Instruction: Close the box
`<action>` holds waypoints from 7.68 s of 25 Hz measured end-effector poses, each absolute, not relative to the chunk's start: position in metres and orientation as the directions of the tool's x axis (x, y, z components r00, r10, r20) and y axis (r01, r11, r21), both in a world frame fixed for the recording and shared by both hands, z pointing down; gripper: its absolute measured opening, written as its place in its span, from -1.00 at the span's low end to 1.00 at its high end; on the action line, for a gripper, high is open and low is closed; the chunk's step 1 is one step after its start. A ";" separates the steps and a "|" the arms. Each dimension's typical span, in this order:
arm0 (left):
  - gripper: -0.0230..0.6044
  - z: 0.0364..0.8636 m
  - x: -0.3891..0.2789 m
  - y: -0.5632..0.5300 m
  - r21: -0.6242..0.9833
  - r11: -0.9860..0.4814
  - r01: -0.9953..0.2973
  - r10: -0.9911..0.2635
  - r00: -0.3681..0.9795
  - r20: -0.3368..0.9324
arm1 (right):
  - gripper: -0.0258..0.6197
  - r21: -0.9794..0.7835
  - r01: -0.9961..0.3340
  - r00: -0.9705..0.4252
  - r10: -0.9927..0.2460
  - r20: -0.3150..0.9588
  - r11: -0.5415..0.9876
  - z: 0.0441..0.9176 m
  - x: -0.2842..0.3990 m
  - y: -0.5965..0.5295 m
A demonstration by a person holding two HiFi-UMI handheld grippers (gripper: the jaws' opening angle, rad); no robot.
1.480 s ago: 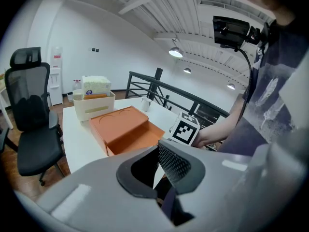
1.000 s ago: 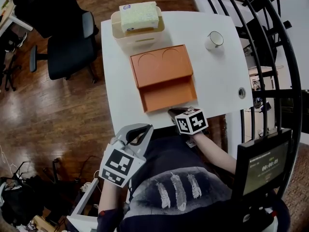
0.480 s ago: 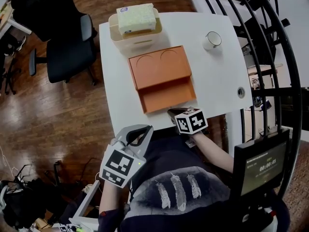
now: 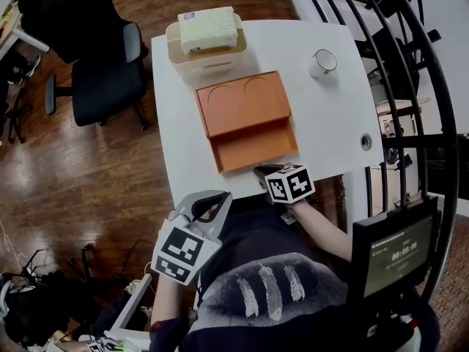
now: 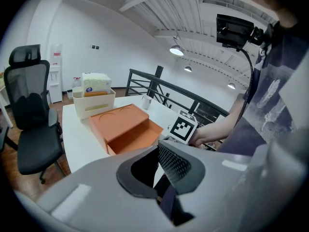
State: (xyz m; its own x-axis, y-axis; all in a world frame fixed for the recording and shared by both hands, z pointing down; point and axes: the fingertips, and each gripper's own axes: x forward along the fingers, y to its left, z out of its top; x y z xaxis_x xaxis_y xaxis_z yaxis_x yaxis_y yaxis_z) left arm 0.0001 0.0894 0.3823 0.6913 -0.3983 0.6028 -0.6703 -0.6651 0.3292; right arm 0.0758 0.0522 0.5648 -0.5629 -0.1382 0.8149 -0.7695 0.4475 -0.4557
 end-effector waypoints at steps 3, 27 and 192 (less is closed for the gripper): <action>-0.92 0.383 0.000 0.089 0.330 -0.664 -0.671 -0.397 0.690 0.605 | -0.92 -0.461 -0.769 -0.564 -0.132 0.815 0.444 0.566 0.075 0.053; -0.92 0.380 0.003 0.087 0.335 -0.672 -0.661 -0.382 0.697 0.607 | -0.92 -0.483 -0.731 -0.600 -0.117 0.791 0.482 0.559 0.061 0.046; -0.92 0.392 -0.019 0.061 0.396 -0.617 -0.680 -0.385 0.700 0.602 | -0.92 -0.425 -0.759 -0.566 -0.177 0.805 0.492 0.577 0.048 -0.032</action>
State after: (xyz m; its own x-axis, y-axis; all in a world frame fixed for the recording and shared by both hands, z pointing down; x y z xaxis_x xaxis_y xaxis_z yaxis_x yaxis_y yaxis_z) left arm -0.0190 0.0607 0.3917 0.6997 -0.3853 0.6016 -0.6801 -0.6172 0.3957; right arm 0.0477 -0.0317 0.5767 -0.5660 -0.1770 0.8052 -0.7593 0.4924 -0.4255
